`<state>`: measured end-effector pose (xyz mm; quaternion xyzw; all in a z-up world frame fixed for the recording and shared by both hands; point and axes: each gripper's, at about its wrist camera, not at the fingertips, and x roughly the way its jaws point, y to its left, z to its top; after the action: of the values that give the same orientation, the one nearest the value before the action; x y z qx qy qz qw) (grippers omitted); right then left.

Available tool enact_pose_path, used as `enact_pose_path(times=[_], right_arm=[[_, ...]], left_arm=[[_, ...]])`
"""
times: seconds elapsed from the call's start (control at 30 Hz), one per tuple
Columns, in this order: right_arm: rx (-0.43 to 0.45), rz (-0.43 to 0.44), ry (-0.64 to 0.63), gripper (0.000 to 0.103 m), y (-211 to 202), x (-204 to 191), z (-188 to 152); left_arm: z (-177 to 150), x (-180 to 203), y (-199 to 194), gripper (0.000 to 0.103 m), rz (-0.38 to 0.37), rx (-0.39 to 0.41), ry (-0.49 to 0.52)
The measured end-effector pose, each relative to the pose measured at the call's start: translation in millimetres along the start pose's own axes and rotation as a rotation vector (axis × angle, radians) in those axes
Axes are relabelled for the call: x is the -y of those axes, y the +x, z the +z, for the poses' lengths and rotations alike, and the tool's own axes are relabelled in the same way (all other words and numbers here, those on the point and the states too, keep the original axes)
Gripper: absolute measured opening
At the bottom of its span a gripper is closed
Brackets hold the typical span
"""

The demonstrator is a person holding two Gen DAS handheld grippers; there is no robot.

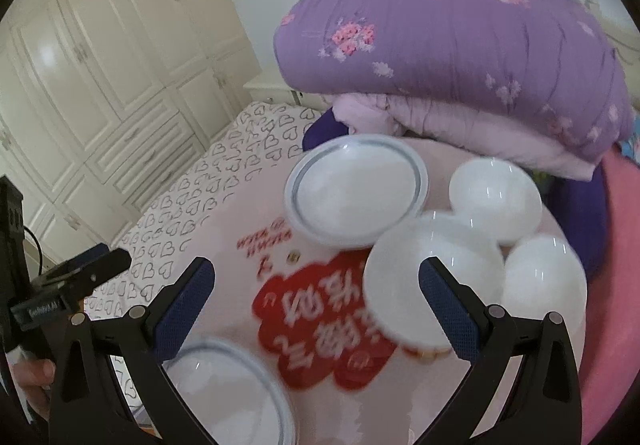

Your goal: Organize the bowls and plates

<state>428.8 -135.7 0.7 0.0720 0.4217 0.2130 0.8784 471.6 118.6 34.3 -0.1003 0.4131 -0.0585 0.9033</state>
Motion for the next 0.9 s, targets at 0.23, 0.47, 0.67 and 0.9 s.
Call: enact_pose_path(times=[0.23,0.47,0.67,0.9], right_arm=[[-0.079,-0.044,-0.006,0.103,56.7,36.1,67.2],[-0.200,-0.031,0.036,0.103,116.9,78.1,98.8],[-0.300,-0.039,0.039,0.102,156.6,95.7,102.0],[-0.398,-0.047,0.019,0.092,184.9,103.1,100.8]], left_arm=[[58.5,14.4,79.2,0.102,0.019,-0.058,0.003],[98.7,24.7,164.0,0.102,0.043,-0.152,-0.027],[115.0,34.1,233.0,0.102,0.012,-0.243,-0.046],[123.7,31.1,300.5,0.092,-0.007,-0.330,-0.074]])
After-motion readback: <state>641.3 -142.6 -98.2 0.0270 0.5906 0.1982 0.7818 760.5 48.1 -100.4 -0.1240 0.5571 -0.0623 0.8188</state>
